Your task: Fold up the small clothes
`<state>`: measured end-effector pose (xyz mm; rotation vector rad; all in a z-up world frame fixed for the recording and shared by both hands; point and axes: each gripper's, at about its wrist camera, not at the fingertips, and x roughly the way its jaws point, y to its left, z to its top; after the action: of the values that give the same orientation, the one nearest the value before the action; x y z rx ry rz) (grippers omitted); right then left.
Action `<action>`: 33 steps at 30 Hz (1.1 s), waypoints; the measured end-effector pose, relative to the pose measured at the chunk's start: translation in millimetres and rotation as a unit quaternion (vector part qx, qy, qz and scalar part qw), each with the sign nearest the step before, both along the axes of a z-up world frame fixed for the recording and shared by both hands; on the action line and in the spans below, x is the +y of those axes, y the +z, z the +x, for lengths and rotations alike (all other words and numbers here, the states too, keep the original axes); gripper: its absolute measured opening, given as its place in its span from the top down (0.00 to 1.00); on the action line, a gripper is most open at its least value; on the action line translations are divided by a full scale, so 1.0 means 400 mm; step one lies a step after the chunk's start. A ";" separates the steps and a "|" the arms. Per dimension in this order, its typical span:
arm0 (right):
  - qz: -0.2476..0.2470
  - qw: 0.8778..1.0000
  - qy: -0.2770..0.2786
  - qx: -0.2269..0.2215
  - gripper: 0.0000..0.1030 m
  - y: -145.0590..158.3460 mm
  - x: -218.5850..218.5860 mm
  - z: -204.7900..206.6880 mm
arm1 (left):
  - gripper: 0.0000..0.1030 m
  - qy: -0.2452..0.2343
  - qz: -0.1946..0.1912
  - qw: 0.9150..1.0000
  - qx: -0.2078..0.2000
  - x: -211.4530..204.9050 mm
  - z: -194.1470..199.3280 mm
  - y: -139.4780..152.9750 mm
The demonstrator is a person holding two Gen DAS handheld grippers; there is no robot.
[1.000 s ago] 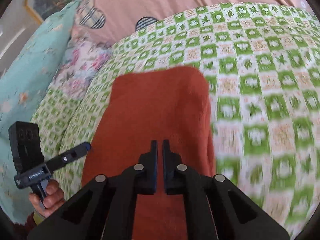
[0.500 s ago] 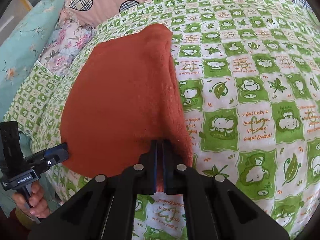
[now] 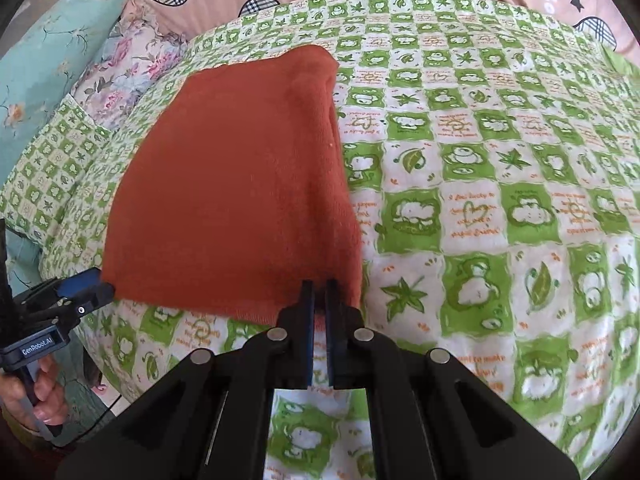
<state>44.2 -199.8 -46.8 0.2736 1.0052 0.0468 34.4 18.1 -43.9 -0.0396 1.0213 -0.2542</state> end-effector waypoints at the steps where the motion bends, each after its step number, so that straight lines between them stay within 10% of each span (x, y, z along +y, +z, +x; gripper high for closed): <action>1: 0.000 1.000 -0.002 -0.003 0.95 0.006 0.000 -0.011 | 0.47 0.005 0.003 1.000 0.002 0.006 -0.007 -0.001; 7: 0.012 1.000 -0.002 -0.010 0.82 0.026 0.004 -0.070 | 0.34 0.025 0.030 0.999 -0.001 0.039 -0.049 0.009; 10: 0.014 1.000 -0.001 -0.021 0.53 0.033 0.016 -0.099 | 0.21 0.038 0.035 0.999 0.002 0.055 -0.066 0.013; 33: 0.001 0.999 0.050 -0.019 0.27 0.034 0.072 -0.129 | 0.14 0.058 0.141 0.987 -0.047 0.035 -0.110 0.057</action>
<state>-7.4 -170.9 -33.3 0.2241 0.9800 0.1436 -9.5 32.0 -20.9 0.1676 0.9498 -0.0044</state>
